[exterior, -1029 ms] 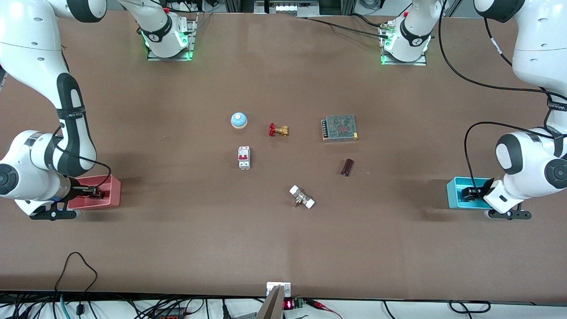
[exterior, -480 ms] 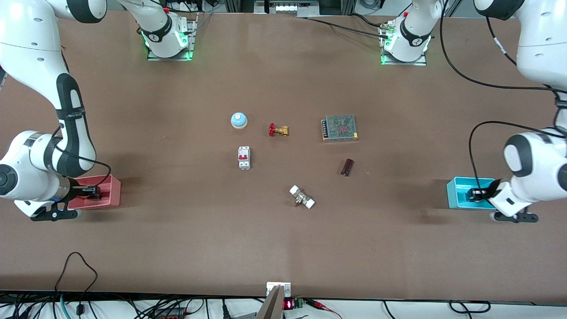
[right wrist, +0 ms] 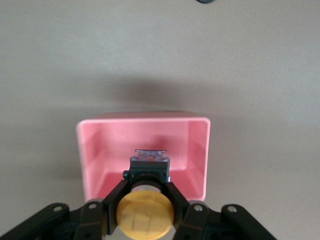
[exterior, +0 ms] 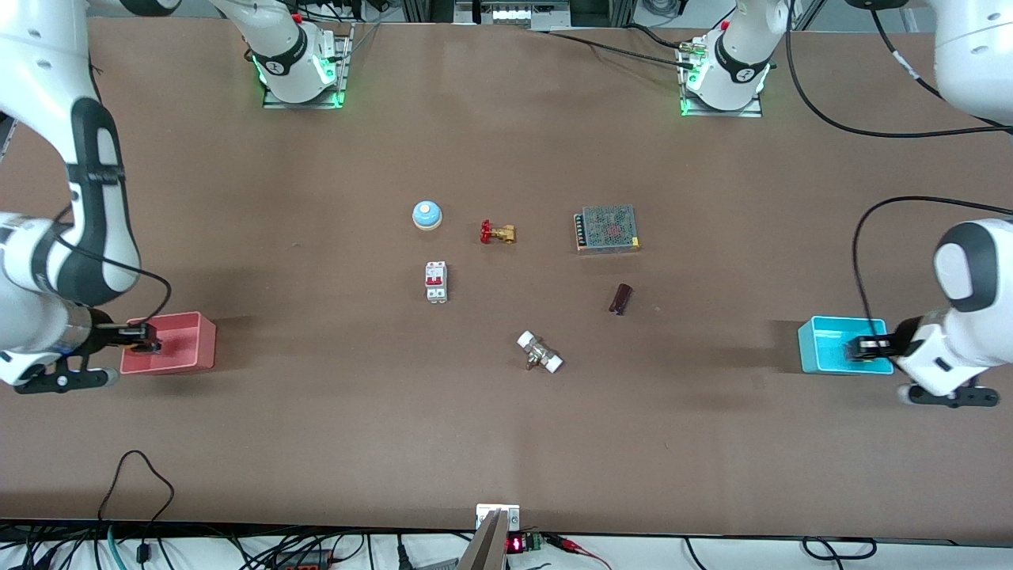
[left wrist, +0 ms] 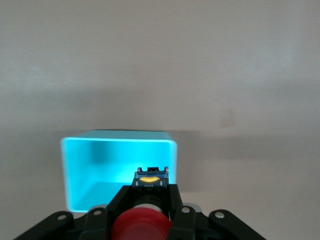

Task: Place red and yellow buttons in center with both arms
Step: 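Lift the yellow button with the right gripper while the left gripper lifts the red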

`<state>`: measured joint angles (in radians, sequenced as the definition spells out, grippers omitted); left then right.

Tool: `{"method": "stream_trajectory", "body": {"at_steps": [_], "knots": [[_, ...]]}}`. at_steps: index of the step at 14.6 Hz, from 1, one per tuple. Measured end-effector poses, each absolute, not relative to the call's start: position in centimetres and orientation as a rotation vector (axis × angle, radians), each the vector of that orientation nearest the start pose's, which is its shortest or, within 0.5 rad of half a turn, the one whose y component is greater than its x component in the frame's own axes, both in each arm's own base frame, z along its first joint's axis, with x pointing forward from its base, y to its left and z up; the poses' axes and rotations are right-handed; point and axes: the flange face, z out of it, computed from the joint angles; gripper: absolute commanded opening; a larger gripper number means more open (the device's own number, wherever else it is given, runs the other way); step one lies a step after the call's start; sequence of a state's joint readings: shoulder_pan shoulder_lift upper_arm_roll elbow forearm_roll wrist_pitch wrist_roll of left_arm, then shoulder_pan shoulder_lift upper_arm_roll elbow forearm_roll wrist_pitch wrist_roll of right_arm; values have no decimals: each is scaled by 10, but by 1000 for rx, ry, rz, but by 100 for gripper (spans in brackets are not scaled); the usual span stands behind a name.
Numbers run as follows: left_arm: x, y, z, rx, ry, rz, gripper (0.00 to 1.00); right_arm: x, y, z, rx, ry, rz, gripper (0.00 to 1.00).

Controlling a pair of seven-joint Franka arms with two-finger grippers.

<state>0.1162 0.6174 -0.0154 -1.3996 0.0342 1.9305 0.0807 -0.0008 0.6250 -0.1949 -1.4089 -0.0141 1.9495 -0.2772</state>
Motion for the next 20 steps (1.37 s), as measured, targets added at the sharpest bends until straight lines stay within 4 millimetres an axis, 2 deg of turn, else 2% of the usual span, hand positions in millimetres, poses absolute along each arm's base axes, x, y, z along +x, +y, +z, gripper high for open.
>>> {"method": "stream_trajectory", "body": {"at_steps": [2,4,7,10,12,14,20], "knots": [[699,23,334,-3119,-47,140,1,697,-91,366,-3188,-118,181,33],[680,-31,328,-3116,-90,119,1,694,-57,377,-3154,-76,210,33],[634,-111,308,-3124,-152,70,1,693,10,366,-3158,-27,244,33],[590,-168,275,-3135,-198,17,1,687,73,342,-3173,-26,268,33],[572,-184,256,-3141,-208,-2,1,678,106,323,-3177,-75,307,33],[561,-191,243,-3137,-217,12,1,671,133,311,-3180,-133,325,33],[560,-195,231,-3135,-222,26,1,662,178,278,-3107,-169,364,34]]}}
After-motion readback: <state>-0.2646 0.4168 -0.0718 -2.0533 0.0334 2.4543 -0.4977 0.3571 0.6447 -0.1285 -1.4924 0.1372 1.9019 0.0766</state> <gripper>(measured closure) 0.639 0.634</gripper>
